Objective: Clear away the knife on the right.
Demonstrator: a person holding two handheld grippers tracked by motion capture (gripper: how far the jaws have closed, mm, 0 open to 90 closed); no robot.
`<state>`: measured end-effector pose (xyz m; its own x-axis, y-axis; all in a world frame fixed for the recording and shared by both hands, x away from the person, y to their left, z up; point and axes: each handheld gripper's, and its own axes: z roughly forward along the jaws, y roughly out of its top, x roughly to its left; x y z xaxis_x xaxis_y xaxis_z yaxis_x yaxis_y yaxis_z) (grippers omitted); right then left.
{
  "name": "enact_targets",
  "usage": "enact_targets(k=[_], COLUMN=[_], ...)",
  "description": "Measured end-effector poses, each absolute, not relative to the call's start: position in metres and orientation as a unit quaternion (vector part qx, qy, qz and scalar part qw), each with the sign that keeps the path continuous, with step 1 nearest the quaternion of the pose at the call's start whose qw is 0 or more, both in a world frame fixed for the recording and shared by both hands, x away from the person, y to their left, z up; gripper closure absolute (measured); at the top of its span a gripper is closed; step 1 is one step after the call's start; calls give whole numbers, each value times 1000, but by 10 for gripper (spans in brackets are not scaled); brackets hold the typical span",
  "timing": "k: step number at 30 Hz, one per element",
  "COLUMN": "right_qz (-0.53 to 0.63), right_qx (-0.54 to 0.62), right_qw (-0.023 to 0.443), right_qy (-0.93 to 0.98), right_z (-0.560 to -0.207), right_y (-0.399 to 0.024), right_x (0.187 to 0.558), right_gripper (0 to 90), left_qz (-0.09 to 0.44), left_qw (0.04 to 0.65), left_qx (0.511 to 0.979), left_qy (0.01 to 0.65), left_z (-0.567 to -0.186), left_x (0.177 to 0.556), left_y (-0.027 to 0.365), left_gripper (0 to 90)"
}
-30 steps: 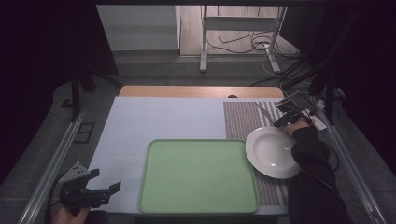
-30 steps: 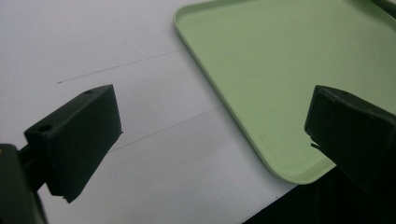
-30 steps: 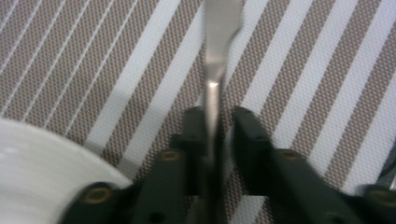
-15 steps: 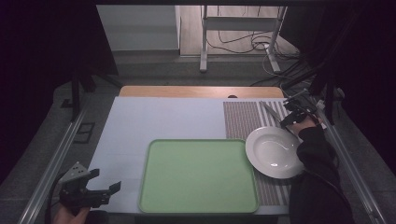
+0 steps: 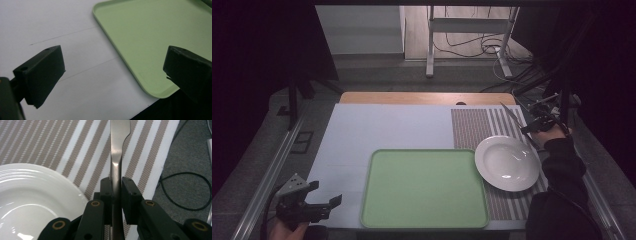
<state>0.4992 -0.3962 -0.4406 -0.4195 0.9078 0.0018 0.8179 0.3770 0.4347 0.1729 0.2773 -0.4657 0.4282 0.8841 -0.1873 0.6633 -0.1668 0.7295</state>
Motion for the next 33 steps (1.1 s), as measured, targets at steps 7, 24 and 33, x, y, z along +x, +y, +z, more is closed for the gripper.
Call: enact_targets(k=[7,24,33], right_qz=[194,202,203], right_qx=[507,444,413], right_qw=[110,100,89], right_qy=[833,867,883], right_z=[-439,-440,-445], right_y=[-377,-319,-295], right_x=[486,448,420], right_gripper=[805,805,805], left_qz=[140,140,140], left_qw=[387,389,388], left_qx=[751,749,749], left_qy=[516,518,519], left_z=[-466,-466,-466], left_x=[174,173,173], left_y=[277,278,278], left_gripper=[34,34,34])
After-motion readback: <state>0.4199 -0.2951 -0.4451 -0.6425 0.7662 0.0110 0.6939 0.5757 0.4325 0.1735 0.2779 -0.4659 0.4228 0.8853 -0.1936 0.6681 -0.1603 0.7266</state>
